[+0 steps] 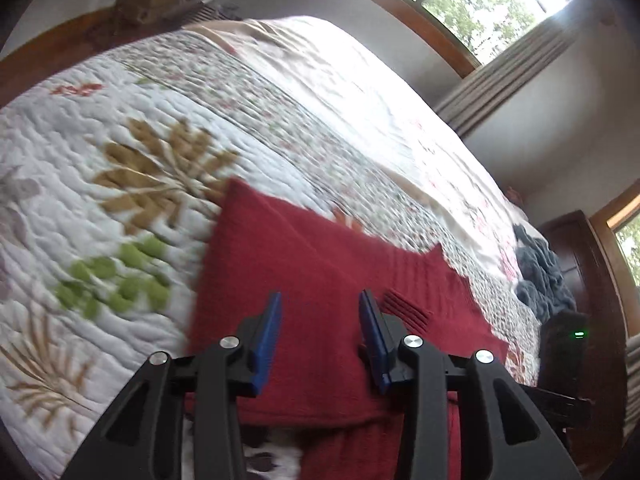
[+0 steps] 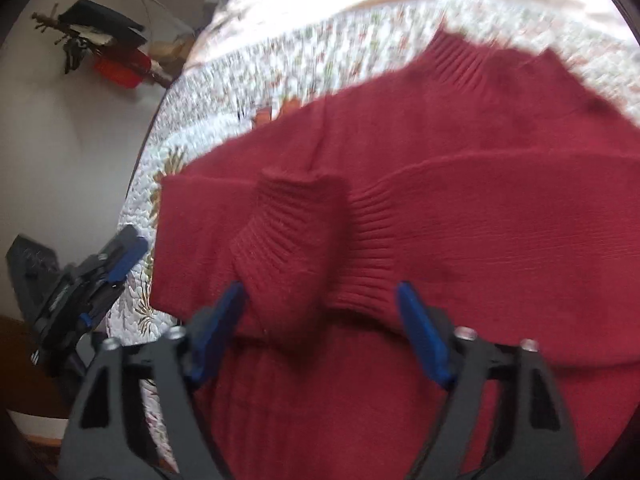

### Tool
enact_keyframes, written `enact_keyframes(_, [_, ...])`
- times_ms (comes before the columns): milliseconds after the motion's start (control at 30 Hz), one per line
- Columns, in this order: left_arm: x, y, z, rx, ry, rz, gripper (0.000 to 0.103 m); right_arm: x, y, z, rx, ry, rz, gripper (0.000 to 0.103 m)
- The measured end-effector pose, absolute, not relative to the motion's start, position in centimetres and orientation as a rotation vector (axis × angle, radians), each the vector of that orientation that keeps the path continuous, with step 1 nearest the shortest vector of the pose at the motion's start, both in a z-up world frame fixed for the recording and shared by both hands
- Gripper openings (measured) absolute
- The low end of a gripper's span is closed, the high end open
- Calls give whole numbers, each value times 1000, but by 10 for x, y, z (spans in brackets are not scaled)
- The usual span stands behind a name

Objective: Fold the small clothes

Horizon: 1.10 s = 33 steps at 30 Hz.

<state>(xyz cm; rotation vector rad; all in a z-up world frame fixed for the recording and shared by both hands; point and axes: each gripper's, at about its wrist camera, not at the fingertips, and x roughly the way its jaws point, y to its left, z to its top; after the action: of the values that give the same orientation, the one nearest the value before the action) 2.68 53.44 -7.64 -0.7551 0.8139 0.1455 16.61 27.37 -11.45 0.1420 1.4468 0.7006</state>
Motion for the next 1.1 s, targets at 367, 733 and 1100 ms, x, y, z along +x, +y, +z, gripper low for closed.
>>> enact_keyframes(367, [23,546,-88,-780,838,168,41,176,300,-120,123,1456,741,14])
enact_keyframes(733, [56,492,-76,-677,856,81,41,198,171,-40,191,1245,674,13])
enact_keyframes(1100, [91,441,-121,-523,1021,107,41,214,127,-121,168,1361,487,15])
